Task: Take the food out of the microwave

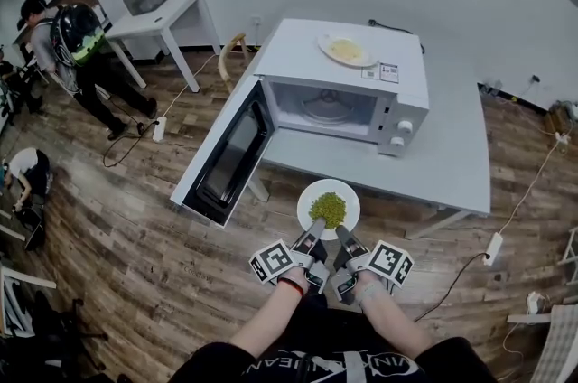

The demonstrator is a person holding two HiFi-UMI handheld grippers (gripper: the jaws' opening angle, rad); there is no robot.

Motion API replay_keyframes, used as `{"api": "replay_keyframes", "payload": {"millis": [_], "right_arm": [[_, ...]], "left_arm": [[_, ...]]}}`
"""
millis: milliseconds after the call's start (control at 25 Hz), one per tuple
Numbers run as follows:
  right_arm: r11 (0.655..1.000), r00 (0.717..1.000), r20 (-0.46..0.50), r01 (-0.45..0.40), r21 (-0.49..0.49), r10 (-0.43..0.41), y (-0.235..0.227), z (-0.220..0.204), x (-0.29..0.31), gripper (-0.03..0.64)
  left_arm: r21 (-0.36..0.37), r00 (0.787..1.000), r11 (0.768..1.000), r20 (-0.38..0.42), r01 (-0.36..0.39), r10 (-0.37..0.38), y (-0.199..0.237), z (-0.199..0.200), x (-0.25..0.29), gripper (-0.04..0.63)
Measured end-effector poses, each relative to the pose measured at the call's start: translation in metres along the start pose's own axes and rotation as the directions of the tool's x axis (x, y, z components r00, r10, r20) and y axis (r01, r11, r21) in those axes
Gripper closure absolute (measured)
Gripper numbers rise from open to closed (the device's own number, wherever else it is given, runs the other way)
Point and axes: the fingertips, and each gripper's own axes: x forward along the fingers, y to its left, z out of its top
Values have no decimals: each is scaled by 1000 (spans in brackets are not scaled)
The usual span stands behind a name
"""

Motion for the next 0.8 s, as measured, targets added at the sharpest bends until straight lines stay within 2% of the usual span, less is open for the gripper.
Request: {"api": "replay_keyframes", "payload": {"millis": [800], "right_arm": [[999,1000,7,9,33,-9,-12,-38,-72,572]], "left_arm": [[1,1000,1000,-22,-13,13,-9,-63,-52,508]]}}
